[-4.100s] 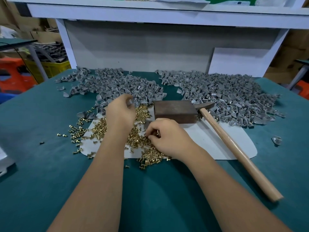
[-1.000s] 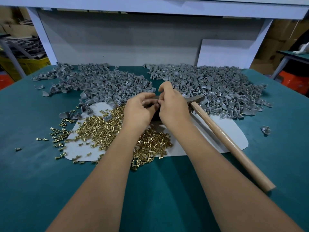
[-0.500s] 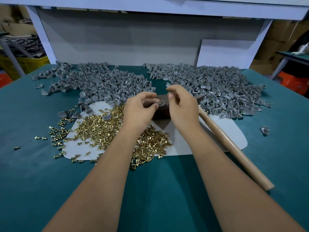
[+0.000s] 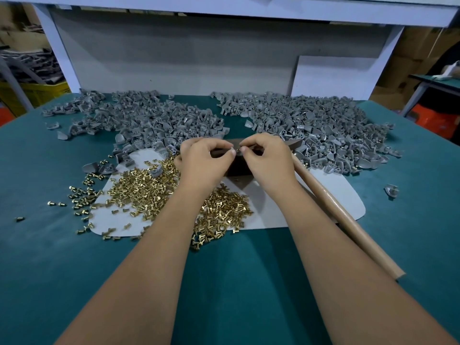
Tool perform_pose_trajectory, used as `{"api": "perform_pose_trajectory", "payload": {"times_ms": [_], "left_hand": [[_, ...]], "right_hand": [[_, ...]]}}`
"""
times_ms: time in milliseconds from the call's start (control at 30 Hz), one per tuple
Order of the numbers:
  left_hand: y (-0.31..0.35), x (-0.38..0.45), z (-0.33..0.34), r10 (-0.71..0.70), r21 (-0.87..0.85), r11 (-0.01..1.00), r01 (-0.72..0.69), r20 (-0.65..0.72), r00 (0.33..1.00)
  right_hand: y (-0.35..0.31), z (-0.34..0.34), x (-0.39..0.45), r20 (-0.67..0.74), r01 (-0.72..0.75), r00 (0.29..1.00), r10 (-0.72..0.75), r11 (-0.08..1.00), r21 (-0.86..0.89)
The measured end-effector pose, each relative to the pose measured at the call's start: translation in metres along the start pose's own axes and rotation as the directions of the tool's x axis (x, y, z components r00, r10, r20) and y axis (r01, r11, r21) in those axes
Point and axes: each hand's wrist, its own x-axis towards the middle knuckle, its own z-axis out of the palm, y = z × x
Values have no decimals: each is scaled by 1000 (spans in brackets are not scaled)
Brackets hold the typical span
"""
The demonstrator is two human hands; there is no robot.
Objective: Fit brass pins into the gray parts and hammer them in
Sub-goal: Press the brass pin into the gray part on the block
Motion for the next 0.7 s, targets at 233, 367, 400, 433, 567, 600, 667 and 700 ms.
{"api": "perform_pose_trajectory", "payload": {"times_ms": [233, 367, 400, 433, 567, 600, 667, 700], "left_hand": [[0, 0, 2, 15, 45, 999, -16, 19, 1000], [1, 0, 2, 19, 50, 999, -20, 15, 1000], [2, 0, 2, 19, 54, 998, -19, 13, 1000], [2, 0, 2, 17, 57, 998, -18, 14, 1000], [2, 0, 2, 12, 59, 998, -13, 21, 1000], [1, 0, 2, 11, 62, 998, -12, 21, 1000], [1, 1, 3, 10, 68, 998, -11, 22, 1000], [1, 1, 3, 13, 69, 998, -14, 20, 1000]], "right_hand": [[-1, 0, 0, 4, -8, 1000, 8, 1000, 0], [-3, 0, 0, -2, -18, 1000, 18, 1000, 14], [-3, 0, 0, -3, -20, 1000, 20, 1000, 14], [-4, 0, 0, -3, -20, 1000, 21, 1000, 13], [-6, 2, 1, 1, -34, 999, 34, 999, -1], [-7, 2, 2, 2, -38, 999, 38, 999, -4], [-8, 3, 3, -3, -42, 999, 41, 999, -30], [-8, 4, 4, -6, -41, 999, 40, 998, -51]]}}
